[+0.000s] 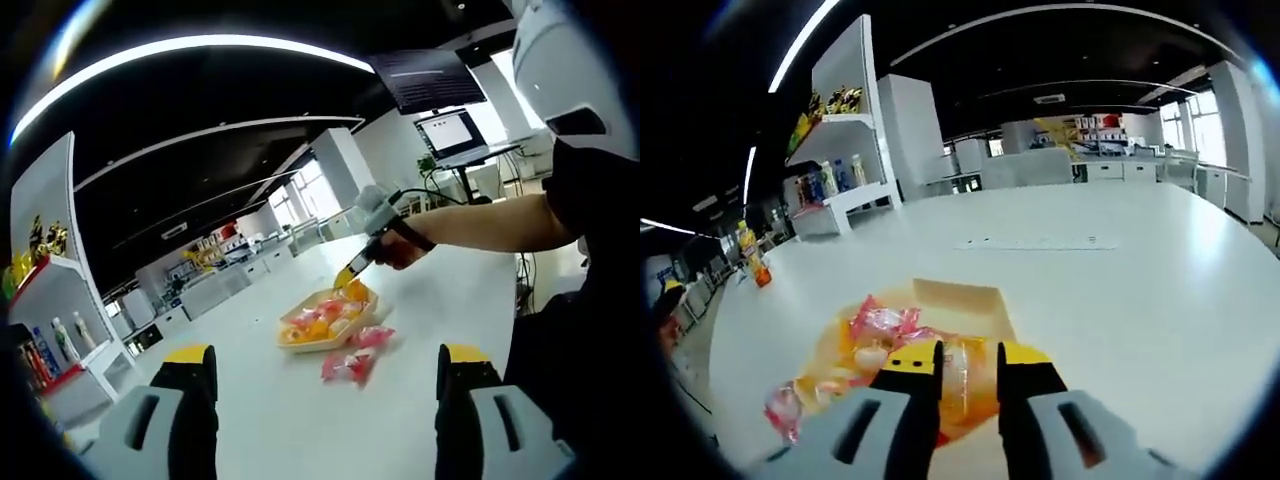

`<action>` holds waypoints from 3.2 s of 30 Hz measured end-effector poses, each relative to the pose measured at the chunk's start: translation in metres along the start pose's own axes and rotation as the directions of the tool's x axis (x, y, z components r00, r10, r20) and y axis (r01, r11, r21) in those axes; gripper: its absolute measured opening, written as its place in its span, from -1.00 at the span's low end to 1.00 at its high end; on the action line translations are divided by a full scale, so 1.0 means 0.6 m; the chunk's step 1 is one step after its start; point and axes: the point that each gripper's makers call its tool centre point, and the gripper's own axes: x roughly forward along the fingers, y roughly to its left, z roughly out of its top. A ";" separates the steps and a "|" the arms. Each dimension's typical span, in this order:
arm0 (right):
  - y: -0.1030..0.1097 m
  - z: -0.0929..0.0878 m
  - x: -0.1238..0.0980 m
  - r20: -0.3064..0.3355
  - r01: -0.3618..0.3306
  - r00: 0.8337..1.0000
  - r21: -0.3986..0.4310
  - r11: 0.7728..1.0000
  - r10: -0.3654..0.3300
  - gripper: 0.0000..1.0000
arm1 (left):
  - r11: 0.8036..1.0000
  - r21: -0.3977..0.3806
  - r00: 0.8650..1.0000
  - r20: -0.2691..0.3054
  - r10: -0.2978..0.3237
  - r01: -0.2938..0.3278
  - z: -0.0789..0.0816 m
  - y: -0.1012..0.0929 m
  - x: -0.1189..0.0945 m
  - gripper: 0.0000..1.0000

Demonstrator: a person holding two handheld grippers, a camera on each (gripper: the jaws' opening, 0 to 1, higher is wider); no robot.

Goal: Pick up the marshmallows scattered on the table and place them into the bowl on the table

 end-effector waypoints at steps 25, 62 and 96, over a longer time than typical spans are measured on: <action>0.041 -0.009 -0.060 0.013 -0.031 0.999 -0.169 0.985 0.033 0.90 | 1.000 0.023 1.000 -0.016 -0.013 0.013 -0.003 -0.010 -0.001 0.80; 0.057 -0.088 -0.325 0.030 -0.075 0.996 -0.184 0.980 0.082 0.94 | 0.999 0.010 0.999 0.002 -0.044 0.044 0.017 -0.048 0.005 0.82; 0.057 -0.071 -0.375 0.048 -0.033 0.998 -0.244 0.969 0.046 0.85 | 0.999 -0.004 0.999 -0.006 -0.042 0.042 0.014 -0.051 0.013 0.82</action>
